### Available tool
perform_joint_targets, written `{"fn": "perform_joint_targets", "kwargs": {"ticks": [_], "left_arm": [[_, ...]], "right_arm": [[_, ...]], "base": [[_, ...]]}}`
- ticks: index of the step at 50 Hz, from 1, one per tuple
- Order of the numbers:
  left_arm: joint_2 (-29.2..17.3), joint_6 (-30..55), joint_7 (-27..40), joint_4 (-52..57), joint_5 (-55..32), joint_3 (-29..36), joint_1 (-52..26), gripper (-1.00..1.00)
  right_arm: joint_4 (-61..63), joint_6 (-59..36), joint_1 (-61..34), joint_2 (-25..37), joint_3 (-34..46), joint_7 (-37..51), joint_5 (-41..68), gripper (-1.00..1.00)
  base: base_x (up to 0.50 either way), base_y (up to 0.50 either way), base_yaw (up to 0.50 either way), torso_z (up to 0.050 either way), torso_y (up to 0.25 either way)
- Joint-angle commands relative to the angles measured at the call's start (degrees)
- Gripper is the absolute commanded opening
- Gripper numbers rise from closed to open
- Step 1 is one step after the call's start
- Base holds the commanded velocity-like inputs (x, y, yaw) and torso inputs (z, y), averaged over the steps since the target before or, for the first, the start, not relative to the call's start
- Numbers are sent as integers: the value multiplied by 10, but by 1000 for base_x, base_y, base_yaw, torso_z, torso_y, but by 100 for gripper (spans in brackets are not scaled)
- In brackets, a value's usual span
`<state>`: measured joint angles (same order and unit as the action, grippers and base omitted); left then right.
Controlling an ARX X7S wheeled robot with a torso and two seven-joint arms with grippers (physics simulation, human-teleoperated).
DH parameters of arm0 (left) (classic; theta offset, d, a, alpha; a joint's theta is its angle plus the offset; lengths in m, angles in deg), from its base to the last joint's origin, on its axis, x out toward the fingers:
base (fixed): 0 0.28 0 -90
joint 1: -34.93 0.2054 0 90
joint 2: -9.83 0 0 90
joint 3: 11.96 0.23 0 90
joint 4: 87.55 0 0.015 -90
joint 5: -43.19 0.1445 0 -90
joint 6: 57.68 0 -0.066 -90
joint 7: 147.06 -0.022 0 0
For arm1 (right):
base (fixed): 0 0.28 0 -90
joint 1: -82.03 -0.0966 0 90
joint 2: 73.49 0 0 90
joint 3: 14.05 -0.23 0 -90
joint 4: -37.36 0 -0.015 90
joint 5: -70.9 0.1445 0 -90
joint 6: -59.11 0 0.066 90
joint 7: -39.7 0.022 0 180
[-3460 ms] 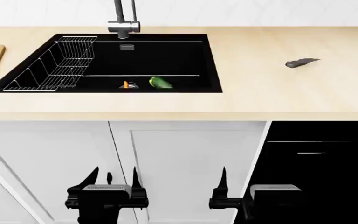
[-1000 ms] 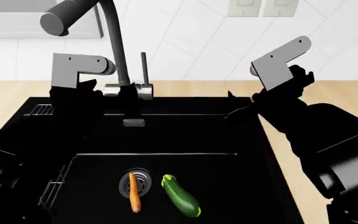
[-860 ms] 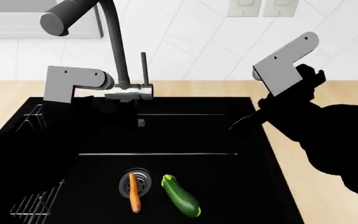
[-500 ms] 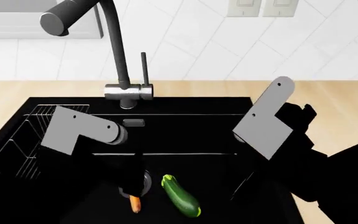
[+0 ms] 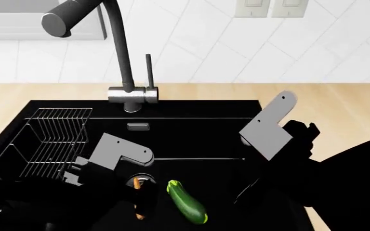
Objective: Pick the vegetables from the sink and place them on the cutting board.
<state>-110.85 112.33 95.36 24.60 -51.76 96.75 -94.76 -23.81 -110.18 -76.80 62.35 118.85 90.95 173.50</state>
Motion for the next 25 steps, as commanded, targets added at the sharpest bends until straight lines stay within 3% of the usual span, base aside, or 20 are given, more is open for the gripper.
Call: {"fn": "perform_joint_targets", "kwargs": {"ticks": [1,11,25], "left_arm": [[35,-36,-116,-67,144,47,52,100],[36,-93,-203,-110,248,108,70,100],[68,-89,-222,-191,286,162,61,100]], "right_arm": [[-16,9,14,-15,7,-27,-50,100],[-31,17,21,-23,16,-39,-74,100],[-30,40,41,-7,16,-98,-127,100]], "base": [[0,0,0,0,0],[0,0,0,0,0],[0,0,0,0,0]]}}
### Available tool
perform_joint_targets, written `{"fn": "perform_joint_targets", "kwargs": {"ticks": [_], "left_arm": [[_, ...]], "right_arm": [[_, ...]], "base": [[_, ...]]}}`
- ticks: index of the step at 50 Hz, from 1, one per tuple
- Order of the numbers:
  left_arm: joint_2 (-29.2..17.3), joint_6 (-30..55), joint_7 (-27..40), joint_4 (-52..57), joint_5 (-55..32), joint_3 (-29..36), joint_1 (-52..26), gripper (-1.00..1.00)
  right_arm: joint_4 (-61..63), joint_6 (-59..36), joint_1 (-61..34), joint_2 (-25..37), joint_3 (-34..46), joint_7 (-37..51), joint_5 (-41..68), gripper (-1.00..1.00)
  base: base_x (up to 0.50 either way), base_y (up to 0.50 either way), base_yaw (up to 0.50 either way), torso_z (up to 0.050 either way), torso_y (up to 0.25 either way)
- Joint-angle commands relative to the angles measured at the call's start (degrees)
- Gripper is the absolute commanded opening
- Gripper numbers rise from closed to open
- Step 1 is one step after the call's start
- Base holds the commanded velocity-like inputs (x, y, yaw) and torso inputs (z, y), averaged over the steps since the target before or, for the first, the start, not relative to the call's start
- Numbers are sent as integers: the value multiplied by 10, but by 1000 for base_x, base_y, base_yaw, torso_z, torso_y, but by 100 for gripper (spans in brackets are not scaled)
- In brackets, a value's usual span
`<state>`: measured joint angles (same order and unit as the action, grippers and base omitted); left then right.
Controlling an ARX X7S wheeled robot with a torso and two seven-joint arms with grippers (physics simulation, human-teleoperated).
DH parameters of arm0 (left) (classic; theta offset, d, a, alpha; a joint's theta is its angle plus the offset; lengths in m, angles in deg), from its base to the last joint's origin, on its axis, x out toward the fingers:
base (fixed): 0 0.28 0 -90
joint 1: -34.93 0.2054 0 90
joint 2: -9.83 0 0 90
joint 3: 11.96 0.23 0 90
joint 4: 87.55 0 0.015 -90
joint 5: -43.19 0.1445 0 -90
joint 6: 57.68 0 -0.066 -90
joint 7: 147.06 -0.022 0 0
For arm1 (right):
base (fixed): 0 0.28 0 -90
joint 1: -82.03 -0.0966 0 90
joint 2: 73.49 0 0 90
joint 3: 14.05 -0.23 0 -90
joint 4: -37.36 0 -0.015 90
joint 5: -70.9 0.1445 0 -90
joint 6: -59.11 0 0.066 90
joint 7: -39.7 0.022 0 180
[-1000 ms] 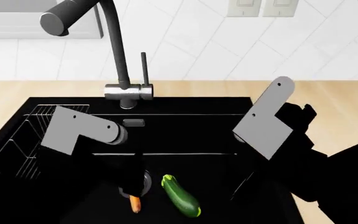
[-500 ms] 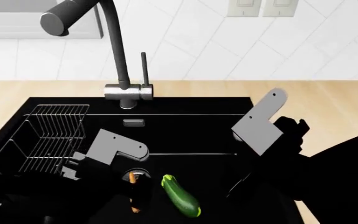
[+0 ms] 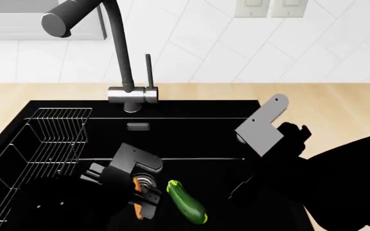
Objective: Pick the vegetables from the sink and place them on the cutting board.
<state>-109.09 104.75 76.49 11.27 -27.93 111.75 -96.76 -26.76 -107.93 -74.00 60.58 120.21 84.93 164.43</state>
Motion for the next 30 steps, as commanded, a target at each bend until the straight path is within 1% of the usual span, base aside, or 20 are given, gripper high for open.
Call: {"fn": "perform_joint_targets", "kwargs": {"ticks": [1,7,16,22,30], "left_arm": [[53,-20,-42,-70,56,17,78,100],[73,-61,-96,-147,94,42,71,100],[109,-107,-171,-234,133,78,50,100],[128,-141,-205,-286,165,104,43,100],[141,-175,-236,-330,200,134,42,100]], "right_arm": [[-1,20,16,11,3,-43,-41,100],[-6,26,25,11,10,-59,-61,100],[-12,33,34,9,22,-79,-86,100],[-16,38,39,8,29,-91,-100,100],[-24,39,38,0,39,-101,-112,100]], "base": [[0,0,0,0,0],[0,0,0,0,0],[0,0,0,0,0],[0,0,0,0,0],[0,0,0,0,0]]}}
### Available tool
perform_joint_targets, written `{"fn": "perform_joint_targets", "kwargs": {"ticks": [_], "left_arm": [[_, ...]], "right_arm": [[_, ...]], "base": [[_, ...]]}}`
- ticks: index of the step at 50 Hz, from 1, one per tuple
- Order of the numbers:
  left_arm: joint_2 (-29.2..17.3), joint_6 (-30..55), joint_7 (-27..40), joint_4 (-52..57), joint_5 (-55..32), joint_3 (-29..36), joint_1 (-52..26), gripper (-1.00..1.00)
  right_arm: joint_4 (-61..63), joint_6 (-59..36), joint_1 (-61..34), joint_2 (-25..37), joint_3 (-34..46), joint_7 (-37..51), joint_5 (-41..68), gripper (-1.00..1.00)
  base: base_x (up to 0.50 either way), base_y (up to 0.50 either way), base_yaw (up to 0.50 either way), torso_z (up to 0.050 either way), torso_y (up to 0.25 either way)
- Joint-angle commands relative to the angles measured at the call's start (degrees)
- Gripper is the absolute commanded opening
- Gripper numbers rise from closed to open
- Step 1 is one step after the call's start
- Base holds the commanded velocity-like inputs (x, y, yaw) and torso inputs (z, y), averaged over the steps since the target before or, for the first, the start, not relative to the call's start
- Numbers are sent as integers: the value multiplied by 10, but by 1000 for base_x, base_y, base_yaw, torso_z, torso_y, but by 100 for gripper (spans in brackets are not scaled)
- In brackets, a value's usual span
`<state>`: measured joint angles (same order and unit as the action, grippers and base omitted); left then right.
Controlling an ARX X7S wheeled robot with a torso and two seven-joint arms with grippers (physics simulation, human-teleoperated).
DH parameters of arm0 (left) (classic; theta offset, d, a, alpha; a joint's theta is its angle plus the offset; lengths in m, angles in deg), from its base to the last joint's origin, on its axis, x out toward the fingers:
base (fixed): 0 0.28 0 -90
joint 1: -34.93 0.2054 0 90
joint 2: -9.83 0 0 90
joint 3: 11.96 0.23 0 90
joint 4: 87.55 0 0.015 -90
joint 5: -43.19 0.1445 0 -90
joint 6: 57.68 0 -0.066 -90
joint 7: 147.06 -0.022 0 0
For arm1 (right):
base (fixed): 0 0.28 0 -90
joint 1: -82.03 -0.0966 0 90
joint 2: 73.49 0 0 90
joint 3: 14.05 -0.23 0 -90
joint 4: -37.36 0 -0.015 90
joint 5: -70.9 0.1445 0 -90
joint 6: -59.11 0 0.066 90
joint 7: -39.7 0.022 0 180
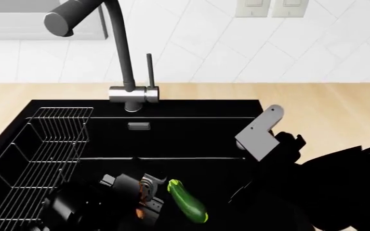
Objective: Pick the vegetables from the sink and place them on the cutting board.
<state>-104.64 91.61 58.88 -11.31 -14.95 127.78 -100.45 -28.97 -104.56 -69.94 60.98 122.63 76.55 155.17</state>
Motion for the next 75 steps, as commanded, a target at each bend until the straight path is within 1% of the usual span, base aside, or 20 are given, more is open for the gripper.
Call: {"fn": "perform_joint_targets", "kwargs": {"ticks": [1,12,16,24,28,34,38,42,45,50,54,60,66,75], "left_arm": [[95,-44,-58,-99,73,-22,81,-100],[85,-46,-50,-64,75,-18,80,-100],[77,-55,-41,-49,74,-32,69,-100],[19,-43,33,79,51,-93,35,-100],[-8,-9,76,168,0,-140,19,-100],[-41,41,150,271,-84,-210,-7,-100],[-65,43,179,335,-91,-232,-24,-100],[-84,49,213,383,-126,-270,-41,-100],[-100,42,216,425,-118,-277,-52,-100],[-102,23,201,452,-113,-281,-48,-100],[-102,13,191,466,-107,-276,-37,-100],[-101,-4,185,484,-97,-274,-24,-100],[-99,-15,177,485,-99,-274,-11,-100],[-96,-25,167,480,-91,-269,0,-100]], "right_arm": [[-2,5,-3,-4,15,-18,-20,100],[0,6,-7,-1,15,-12,-13,100],[3,2,-14,1,11,-5,-1,100],[15,-8,-33,8,-1,26,42,100],[20,-13,-46,12,-7,46,69,100],[22,-1,-44,14,-12,58,72,100],[6,9,-41,4,-13,77,80,100],[-10,22,-31,-13,-9,93,79,100],[-26,35,-17,-35,0,100,63,100],[-86,29,-22,-89,23,76,60,100],[-133,36,-22,-123,43,32,28,100],[-183,51,-24,-158,68,-24,-17,100],[-253,63,-25,-202,98,-101,-48,100],[-308,84,-12,-236,129,-163,-79,100]], "base": [[0,0,0,0,0],[3,-1,-1,0,0],[0,0,-1,0,0],[2,-5,-5,0,0],[0,-5,0,0,0],[0,-2,0,0,0],[0,0,0,0,0],[0,0,0,0,0],[0,0,0,0,0],[0,0,0,0,0],[0,0,0,0,0],[0,0,0,0,0],[0,0,0,0,0],[0,0,0,0,0]]}}
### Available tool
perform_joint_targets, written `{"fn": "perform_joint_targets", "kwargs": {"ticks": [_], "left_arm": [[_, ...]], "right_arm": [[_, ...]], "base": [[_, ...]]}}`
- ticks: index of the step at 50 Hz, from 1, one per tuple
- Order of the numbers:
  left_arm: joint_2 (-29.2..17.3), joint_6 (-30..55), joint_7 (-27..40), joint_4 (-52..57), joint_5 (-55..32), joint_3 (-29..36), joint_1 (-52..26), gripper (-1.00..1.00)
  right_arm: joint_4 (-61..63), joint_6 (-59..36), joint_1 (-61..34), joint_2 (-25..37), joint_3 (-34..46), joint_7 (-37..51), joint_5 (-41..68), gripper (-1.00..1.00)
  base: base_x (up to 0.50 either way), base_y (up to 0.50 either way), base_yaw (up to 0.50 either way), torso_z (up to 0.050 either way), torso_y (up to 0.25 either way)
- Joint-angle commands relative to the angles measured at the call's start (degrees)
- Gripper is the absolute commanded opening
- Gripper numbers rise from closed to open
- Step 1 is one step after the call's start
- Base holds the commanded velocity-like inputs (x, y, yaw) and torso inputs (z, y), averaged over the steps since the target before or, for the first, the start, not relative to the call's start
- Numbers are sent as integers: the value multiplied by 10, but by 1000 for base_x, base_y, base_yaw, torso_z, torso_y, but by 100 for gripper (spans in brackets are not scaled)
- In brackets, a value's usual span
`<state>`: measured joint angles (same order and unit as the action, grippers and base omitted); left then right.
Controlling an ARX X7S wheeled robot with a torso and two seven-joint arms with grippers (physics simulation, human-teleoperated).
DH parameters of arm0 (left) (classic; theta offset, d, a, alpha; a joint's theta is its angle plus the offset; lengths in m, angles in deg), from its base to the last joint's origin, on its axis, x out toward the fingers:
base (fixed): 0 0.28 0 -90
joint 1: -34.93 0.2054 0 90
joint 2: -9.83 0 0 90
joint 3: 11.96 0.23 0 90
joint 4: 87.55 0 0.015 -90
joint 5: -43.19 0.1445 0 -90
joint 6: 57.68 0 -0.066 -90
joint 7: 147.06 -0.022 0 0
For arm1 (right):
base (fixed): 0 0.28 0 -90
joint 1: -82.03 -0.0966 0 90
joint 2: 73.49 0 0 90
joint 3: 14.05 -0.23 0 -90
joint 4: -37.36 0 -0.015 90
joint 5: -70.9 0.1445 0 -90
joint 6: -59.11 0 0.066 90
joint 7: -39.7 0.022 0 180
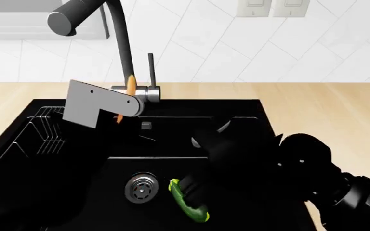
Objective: Pick the vegetables from the sink and place them on the cutting board.
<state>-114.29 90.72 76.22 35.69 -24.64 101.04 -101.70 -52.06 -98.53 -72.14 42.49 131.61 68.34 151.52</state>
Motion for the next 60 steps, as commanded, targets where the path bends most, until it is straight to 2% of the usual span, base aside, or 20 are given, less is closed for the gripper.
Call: {"fn": "perform_joint_targets", "kwargs": {"ticks": [1,22,38,52,53,60], "left_arm": [[0,-17,-7,9,6,-2,13,-100],[3,-22,-7,7,4,3,16,-100],[5,-23,-8,7,4,9,16,-100],[1,-28,-9,9,2,8,19,-100],[1,-29,-9,9,3,8,19,-100],[1,-30,-9,10,3,9,18,-100]], "right_arm": [[-82,27,11,-53,41,-87,-46,100],[-204,105,56,-84,91,-190,-124,100],[-369,182,83,-148,135,-300,-188,100],[-429,202,91,-181,159,-343,-212,100],[-429,201,92,-181,161,-342,-214,-100],[-405,192,89,-171,159,-324,-209,-100]], "base": [[0,0,0,0,0],[0,0,0,0,0],[0,0,0,0,0],[7,2,6,0,0],[11,5,12,0,0],[5,5,10,0,0]]}}
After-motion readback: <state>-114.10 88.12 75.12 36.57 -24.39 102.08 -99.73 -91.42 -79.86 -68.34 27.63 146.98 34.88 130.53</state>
